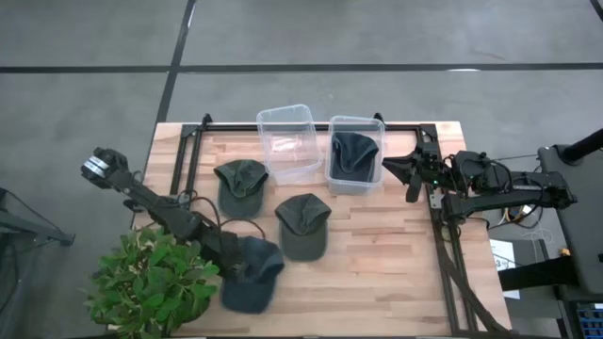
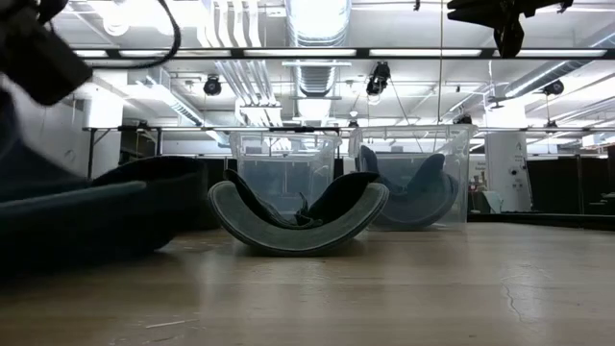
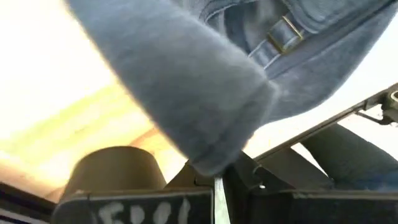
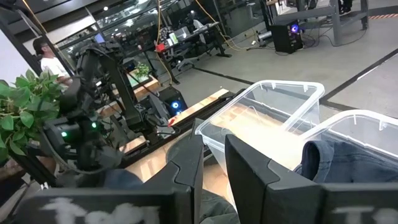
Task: Pick & Place hat
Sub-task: Put the dark blue cap into the right transparent bin
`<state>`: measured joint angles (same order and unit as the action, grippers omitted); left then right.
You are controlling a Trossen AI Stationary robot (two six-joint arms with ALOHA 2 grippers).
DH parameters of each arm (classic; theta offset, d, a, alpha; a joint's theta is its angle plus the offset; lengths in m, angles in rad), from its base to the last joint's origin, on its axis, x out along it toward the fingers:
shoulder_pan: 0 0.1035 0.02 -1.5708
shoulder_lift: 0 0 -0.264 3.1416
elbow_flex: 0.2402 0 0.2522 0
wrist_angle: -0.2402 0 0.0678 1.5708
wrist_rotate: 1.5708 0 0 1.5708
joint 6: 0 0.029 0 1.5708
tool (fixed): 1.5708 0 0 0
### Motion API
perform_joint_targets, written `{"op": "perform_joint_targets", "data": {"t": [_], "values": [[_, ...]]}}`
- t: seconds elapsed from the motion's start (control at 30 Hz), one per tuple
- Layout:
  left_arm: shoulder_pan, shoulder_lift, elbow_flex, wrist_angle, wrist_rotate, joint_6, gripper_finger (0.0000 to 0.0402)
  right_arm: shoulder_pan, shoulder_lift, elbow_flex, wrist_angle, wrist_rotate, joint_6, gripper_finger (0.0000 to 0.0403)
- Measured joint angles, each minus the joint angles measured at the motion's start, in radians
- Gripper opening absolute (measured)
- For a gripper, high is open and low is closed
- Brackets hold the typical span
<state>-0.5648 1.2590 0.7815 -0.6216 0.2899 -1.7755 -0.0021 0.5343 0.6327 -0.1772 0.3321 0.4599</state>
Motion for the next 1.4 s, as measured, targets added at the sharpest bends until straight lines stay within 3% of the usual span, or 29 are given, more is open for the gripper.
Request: {"op": "perform_joint_targets", "data": {"t": [0.33, 0.53, 0.67, 0.8, 0.97, 1.13, 1.4], "values": [[0.001, -0.018, 0.283, -0.418, -0.092, 0.057, 0.0007, 0.000, 0.000, 0.000, 0.000, 0.000, 0.000, 0.0063], [0.006, -0.030, 0.453, -0.608, -0.320, 0.067, 0.0007, 0.000, 0.005, 0.000, 0.000, 0.001, 0.000, 0.0063], [0.012, -0.031, 0.546, -0.677, -0.556, 0.129, 0.0007, 0.000, 0.005, 0.000, 0.000, 0.001, 0.000, 0.0063], [0.016, -0.034, 0.614, -0.669, -0.891, 0.267, 0.0007, 0.000, 0.006, 0.000, 0.001, 0.002, 0.000, 0.0063], [0.017, -0.050, 0.664, -0.607, -1.162, 0.505, 0.0007, 0.000, 0.006, 0.000, 0.001, 0.002, 0.000, 0.0063], [0.016, -0.085, 0.659, -0.390, -1.309, 0.854, 0.0007, 0.000, 0.006, 0.000, 0.001, 0.003, -0.016, 0.0063], [0.018, -0.119, 0.639, -0.091, -1.367, 1.219, 0.0007, 0.000, 0.006, 0.000, 0.000, 0.003, -0.024, 0.0063]]}}
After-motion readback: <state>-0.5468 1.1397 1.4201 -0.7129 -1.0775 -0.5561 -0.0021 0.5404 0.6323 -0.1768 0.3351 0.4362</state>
